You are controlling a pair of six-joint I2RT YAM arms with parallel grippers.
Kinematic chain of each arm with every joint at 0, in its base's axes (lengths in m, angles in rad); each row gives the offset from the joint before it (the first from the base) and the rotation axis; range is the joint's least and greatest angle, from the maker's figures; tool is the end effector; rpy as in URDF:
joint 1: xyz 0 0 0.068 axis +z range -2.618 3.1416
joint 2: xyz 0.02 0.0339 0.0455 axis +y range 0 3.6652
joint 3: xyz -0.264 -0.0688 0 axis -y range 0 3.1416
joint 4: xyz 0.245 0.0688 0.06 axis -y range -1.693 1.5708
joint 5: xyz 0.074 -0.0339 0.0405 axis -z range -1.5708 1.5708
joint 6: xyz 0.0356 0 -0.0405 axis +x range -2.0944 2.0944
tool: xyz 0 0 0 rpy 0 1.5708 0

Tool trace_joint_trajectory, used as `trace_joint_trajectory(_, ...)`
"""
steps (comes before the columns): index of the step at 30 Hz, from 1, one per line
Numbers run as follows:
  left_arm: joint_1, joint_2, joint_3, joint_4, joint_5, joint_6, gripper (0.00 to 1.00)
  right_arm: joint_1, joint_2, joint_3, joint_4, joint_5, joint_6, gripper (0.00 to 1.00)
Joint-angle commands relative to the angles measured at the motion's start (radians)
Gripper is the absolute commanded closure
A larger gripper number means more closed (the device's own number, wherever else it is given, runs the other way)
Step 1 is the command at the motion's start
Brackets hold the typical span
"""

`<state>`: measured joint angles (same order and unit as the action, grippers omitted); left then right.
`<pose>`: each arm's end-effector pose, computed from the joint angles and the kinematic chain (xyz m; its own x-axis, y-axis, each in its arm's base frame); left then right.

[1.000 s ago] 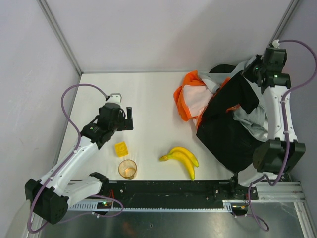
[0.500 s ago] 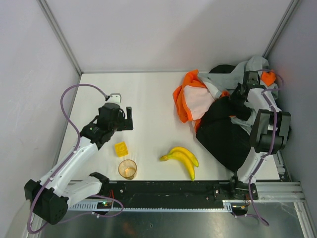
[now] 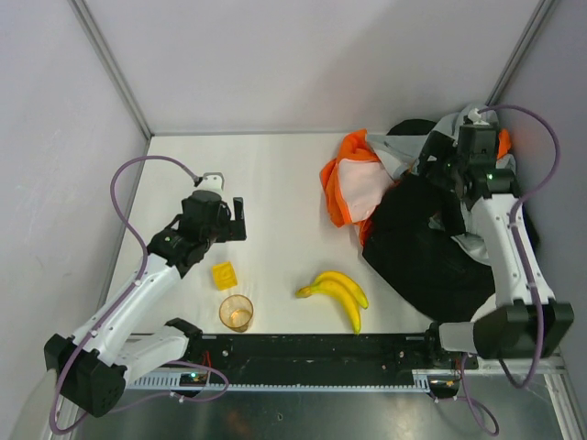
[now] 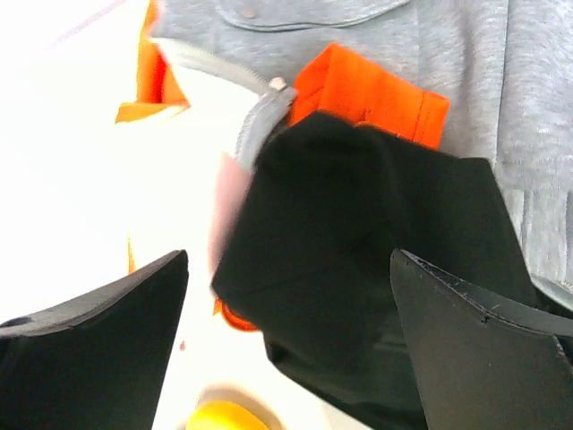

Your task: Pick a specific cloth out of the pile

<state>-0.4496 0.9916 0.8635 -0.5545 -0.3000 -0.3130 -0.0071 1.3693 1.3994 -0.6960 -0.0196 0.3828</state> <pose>0.1937 -0.0818 0.2945 -0.6048 -0.0348 -0.7956 0.0236 0.9978 -0.0616 0.2964 -0.0014 0.3718 -0.5761 0.3775 -0.7249 0.2230 0.9259 0.3050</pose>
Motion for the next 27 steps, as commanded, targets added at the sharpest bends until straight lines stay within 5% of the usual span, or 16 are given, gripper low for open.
trace_joint_trajectory(1,-0.004,-0.027,-0.001,0.029,0.009,0.003,0.00,0.124,-0.109,-0.040,-0.141,0.142,0.023,0.01)
trace_joint_trajectory(12,-0.004,-0.030,-0.001,0.028,0.018,0.003,0.00,0.457,-0.199,-0.273,-0.196,0.327,0.226,0.01)
trace_joint_trajectory(27,-0.004,-0.025,-0.001,0.030,0.028,0.003,0.00,0.562,0.172,-0.396,-0.154,0.508,0.308,0.01)
